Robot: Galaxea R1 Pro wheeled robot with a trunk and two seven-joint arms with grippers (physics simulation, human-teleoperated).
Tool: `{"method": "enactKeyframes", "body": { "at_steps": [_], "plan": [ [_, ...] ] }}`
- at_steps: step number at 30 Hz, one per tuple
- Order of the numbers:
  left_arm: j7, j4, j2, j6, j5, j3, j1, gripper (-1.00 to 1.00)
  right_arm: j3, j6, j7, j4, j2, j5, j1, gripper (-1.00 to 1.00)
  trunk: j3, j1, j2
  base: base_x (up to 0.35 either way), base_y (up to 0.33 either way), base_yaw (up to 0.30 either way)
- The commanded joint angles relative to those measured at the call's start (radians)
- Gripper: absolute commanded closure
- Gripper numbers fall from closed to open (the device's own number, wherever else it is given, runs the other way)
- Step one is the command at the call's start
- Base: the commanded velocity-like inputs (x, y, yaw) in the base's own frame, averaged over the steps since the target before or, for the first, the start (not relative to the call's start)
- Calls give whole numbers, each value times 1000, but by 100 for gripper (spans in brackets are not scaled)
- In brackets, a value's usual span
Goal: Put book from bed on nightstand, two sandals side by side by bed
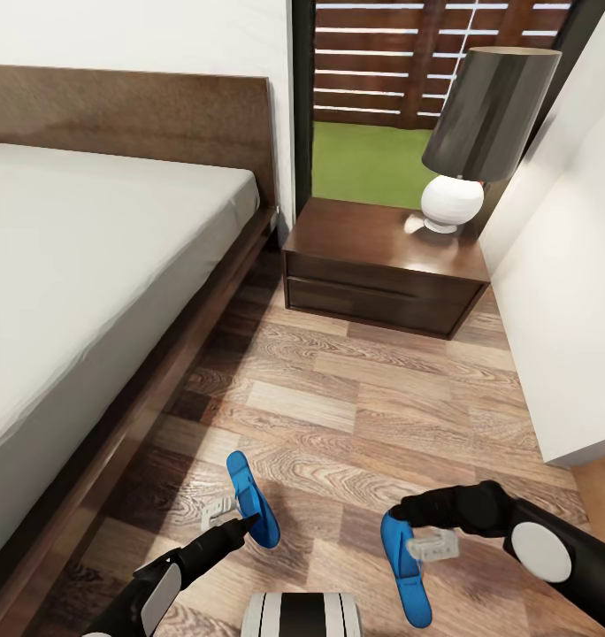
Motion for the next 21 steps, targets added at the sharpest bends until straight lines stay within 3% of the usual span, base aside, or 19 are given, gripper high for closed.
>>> {"method": "enactKeyframes", "body": {
  "at_steps": [1, 8, 21],
  "plan": [
    [-4, 0, 0, 10, 8, 3, 0, 100, 1, -1, 3, 17, -1, -4, -1, -100, -1, 0, 0, 0, 0, 0],
    [-4, 0, 0, 10, 8, 3, 0, 100, -3, -1, 2, 134, 0, -10, -1, -100, -1, 0, 0, 0, 0, 0],
    [-4, 0, 0, 10, 8, 3, 0, 100, -4, -2, 5, 150, 1, -8, -2, -100, -1, 0, 0, 0, 0, 0]
  ]
}}
